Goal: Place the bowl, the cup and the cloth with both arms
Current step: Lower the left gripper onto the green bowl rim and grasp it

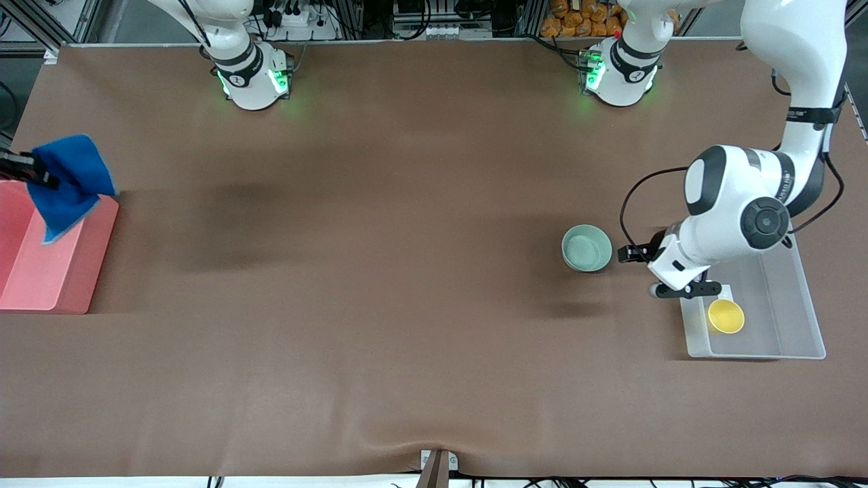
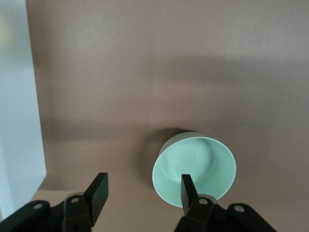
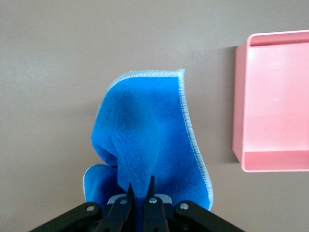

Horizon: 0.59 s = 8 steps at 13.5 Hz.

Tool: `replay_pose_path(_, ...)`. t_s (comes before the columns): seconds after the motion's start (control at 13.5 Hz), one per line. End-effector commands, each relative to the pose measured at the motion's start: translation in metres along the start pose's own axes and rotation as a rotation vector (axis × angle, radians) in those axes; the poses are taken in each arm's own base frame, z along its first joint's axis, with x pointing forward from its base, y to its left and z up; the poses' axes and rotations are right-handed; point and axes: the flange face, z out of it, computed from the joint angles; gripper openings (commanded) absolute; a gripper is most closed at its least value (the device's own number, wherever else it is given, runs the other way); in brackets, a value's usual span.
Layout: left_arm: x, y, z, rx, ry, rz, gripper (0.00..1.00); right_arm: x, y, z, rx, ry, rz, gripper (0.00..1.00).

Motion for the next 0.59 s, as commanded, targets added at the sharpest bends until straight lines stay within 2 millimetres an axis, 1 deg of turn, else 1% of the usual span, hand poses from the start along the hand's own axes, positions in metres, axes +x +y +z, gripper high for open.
replay_pose_path(0.0, -0.03, -0.001, 0.037, 0.018, 0.052, -0.013, 0.69, -0.014, 0.019, -0.01, -0.061, -0.037, 0.034, 0.0)
replay_pose_path(0.07, -0.037, 0.003, 0.053, 0.016, 0.066, -0.019, 0.69, -0.018, 0.028, -0.01, -0.07, -0.052, 0.049, 0.0)
replay_pose_path(0.15, -0.044, 0.012, 0.066, 0.014, 0.074, -0.019, 0.69, -0.018, 0.035, -0.007, -0.088, -0.063, 0.057, 0.0)
replay_pose_path(0.22, -0.047, 0.016, 0.072, 0.016, 0.065, -0.031, 0.69, -0.014, 0.046, -0.003, -0.146, -0.083, 0.063, 0.0)
replay_pose_path(0.3, -0.053, 0.017, 0.082, 0.03, 0.051, -0.021, 0.68, -0.006, 0.056, 0.007, -0.179, -0.109, 0.067, 0.0)
replay_pose_path(0.37, -0.059, 0.017, 0.089, 0.047, 0.054, -0.003, 0.67, 0.0, 0.072, 0.014, -0.173, -0.123, 0.064, 0.0)
replay_pose_path(0.44, -0.064, 0.014, 0.098, 0.054, 0.05, 0.006, 0.65, 0.007, 0.083, 0.019, -0.168, -0.135, 0.026, 0.0)
replay_pose_path(0.52, -0.069, 0.011, 0.111, 0.059, 0.051, 0.014, 0.64, 0.013, 0.099, 0.027, -0.159, -0.149, -0.006, 0.0)
